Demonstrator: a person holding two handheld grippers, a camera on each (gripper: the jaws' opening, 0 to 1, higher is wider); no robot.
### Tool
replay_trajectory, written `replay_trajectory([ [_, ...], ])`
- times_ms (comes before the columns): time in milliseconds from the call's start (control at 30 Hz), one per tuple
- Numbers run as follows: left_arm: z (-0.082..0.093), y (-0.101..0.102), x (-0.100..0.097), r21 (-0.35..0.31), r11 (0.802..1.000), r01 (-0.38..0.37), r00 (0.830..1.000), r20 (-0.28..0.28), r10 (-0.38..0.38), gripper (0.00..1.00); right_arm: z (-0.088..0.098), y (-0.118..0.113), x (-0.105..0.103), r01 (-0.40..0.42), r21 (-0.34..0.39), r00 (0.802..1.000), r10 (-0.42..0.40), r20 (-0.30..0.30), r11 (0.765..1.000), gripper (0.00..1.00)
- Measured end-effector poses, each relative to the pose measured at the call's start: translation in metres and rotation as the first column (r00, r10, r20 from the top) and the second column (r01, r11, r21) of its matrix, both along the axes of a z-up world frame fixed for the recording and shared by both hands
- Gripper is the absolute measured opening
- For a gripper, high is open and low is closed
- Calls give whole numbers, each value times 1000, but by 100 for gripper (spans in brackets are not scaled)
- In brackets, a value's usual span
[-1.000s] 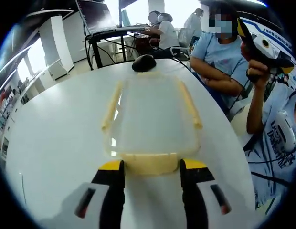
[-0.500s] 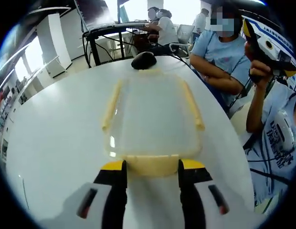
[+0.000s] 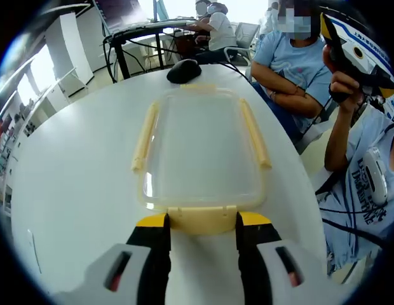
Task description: Snap each plastic latch of the storage box into its locked position after aligning the lid with the box until every specified latch is closed and the lid sits flush.
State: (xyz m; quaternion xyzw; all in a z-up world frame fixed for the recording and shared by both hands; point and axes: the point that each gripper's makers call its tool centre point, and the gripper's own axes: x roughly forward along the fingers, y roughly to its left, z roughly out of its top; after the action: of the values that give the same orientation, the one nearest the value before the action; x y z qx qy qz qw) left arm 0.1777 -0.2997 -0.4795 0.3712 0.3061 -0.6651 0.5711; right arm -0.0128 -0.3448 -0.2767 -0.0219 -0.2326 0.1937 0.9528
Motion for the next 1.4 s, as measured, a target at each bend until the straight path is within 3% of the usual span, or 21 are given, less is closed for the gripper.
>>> replay_trajectory([
  [267, 0, 15, -16, 53, 998, 19, 1000, 0, -19, 39, -1, 1, 2, 0, -5, 1000, 0, -6, 1000, 81],
  [967, 1, 62, -32, 149, 986, -73, 997, 7, 73, 39, 1, -8, -3, -2, 15, 1000, 2, 1, 1000, 79],
  [1400, 2, 80, -38, 152, 984, -95, 995, 6, 95, 39, -1, -2, -1, -11, 5, 1000, 11, -5, 1000, 78],
])
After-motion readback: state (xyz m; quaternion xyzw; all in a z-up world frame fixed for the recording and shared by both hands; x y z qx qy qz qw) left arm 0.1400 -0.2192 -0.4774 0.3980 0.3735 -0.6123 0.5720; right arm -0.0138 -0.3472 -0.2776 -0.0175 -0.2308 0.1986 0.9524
